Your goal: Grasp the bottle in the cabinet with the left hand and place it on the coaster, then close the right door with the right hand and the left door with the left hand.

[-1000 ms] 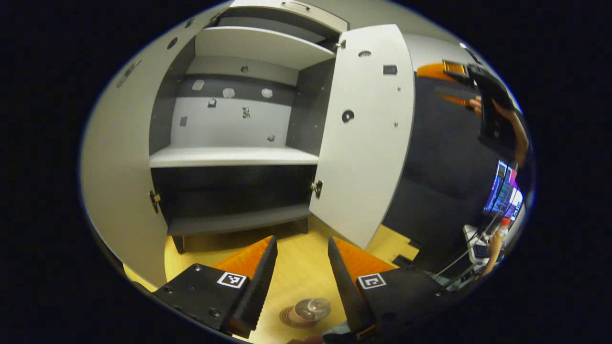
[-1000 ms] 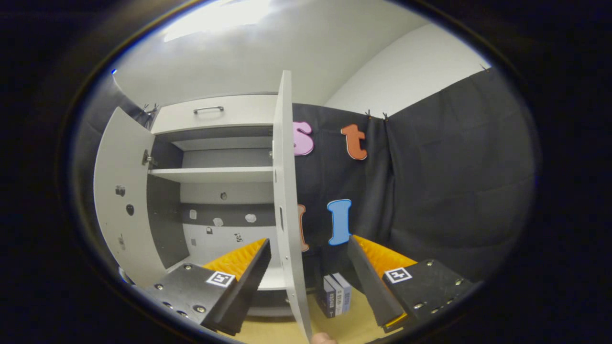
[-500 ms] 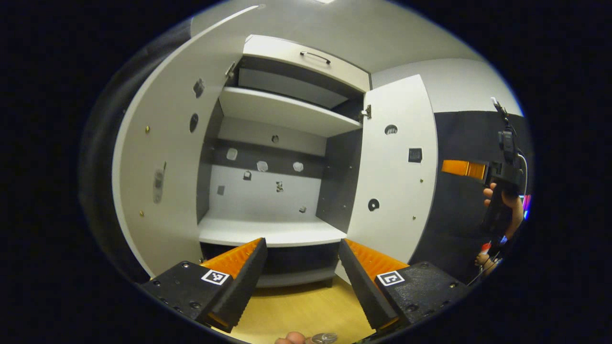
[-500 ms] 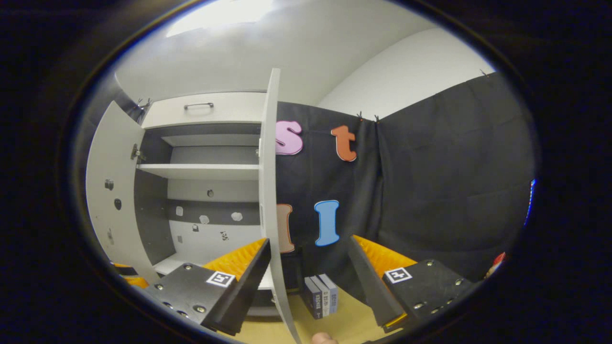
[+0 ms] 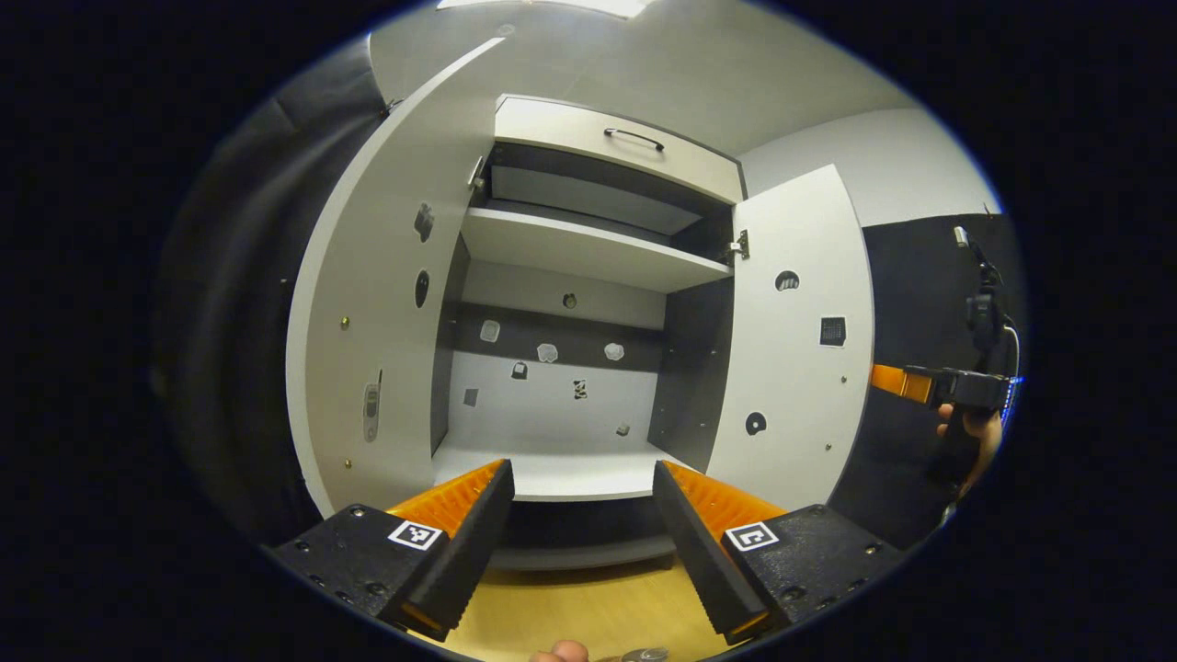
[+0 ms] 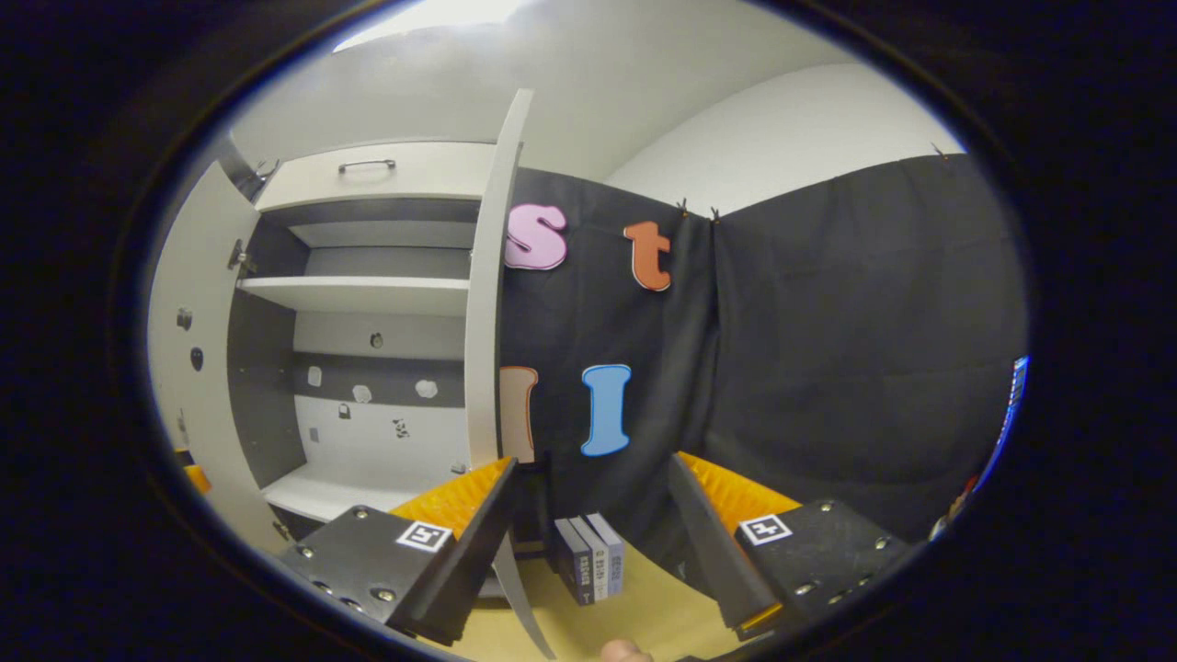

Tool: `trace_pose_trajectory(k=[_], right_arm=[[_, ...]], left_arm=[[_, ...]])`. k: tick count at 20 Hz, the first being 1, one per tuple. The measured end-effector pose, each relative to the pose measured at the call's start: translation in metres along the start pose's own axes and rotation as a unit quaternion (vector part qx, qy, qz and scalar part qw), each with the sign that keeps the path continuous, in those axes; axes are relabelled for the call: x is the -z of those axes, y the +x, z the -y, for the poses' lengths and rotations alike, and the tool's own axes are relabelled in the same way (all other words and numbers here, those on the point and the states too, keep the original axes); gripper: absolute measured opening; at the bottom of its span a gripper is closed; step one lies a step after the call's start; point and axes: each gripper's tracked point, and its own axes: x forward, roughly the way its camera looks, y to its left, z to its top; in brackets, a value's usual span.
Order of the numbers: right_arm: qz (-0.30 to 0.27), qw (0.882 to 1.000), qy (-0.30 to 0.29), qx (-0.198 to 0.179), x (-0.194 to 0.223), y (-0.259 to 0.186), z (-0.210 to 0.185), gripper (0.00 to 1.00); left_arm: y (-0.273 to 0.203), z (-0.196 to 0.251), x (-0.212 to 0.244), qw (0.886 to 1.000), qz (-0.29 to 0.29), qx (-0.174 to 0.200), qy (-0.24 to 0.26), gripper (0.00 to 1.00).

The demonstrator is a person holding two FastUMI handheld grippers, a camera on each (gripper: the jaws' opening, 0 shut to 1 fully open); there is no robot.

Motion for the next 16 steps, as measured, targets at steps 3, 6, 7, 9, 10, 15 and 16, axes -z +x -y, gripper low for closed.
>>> trace_pose_trajectory(k=[3,6,7,9,10,15,16], right_arm=[[-0.005,1.000,-0.002,-0.013,0.003,0.001,-0.004,0.93],[-0.002,1.000,-0.014,-0.023,0.001,0.002,-0.004,0.98],[0.001,1.000,-0.018,-0.023,0.001,0.003,-0.004,0.93],[0.004,0.999,-0.023,-0.024,0.000,0.001,-0.007,0.93],[0.003,0.999,-0.022,-0.028,-0.001,0.001,-0.008,0.98],[-0.003,0.999,-0.016,-0.043,0.001,0.001,-0.013,0.92],[-0.003,0.999,-0.016,-0.045,0.000,0.001,-0.014,0.92]], left_arm=[[0.000,-0.006,0.008,1.000,-0.010,-0.010,-0.011,0.96],[0.000,-0.011,0.012,1.000,-0.014,-0.016,-0.021,0.96],[0.000,-0.014,0.012,0.999,-0.014,-0.020,-0.024,0.96],[0.000,-0.017,0.013,0.999,-0.016,-0.025,-0.030,0.96],[0.001,-0.017,0.013,0.999,-0.018,-0.023,-0.031,0.96],[0.002,-0.014,0.013,0.999,-0.019,-0.022,-0.020,0.96],[0.002,-0.012,0.012,0.999,-0.016,-0.019,-0.019,0.96]])
